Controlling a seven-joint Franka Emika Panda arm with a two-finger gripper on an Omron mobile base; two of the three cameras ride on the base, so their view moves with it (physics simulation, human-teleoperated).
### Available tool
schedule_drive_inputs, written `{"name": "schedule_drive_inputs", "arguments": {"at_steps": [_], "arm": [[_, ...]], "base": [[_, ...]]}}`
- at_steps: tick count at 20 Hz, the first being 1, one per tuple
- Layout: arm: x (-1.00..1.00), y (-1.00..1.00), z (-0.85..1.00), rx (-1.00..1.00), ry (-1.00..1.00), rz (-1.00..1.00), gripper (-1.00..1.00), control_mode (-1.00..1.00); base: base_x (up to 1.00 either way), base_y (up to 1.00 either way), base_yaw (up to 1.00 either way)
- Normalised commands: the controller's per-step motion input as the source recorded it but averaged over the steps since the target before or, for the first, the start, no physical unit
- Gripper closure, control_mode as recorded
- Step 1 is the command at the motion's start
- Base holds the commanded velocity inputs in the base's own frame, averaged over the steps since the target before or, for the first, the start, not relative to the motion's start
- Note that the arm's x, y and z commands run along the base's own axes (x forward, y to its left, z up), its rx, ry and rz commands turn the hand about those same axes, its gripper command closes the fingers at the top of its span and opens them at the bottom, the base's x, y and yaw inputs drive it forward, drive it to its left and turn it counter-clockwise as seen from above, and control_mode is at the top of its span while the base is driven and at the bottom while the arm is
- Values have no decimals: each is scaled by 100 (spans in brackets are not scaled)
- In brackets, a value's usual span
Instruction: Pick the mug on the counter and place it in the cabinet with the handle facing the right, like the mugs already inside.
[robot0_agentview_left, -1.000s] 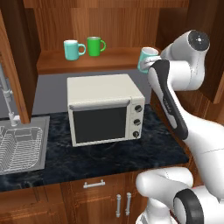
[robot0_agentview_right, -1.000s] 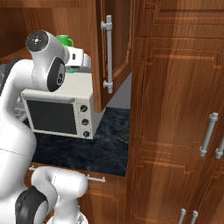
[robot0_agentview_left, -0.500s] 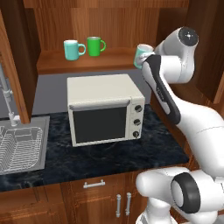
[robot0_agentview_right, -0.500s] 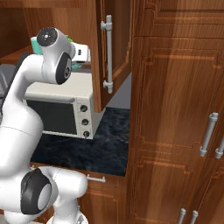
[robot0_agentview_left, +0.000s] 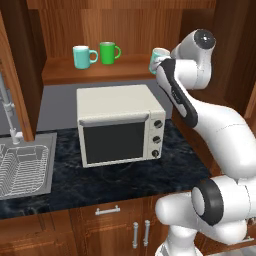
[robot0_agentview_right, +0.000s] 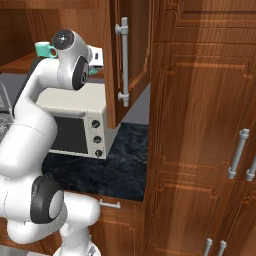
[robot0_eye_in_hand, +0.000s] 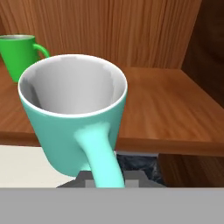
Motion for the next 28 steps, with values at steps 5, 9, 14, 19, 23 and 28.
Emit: {"name": "schedule_drive_inputs", "arguments": {"at_steps": [5,9,14,19,23,28], "arm": [[49,0,-2,0,0,0,100,-100],[45,0,-4,0,0,0,100,-100],[41,0,-13,0,0,0,100,-100],[37,0,-11,0,0,0,100,-100],[39,0,-3,0,0,0,100,-100],[37,0,0,0,0,3,100,-100]], "base": [[0,0,0],[0,0,0],[0,0,0],[0,0,0],[0,0,0],[0,0,0]]}}
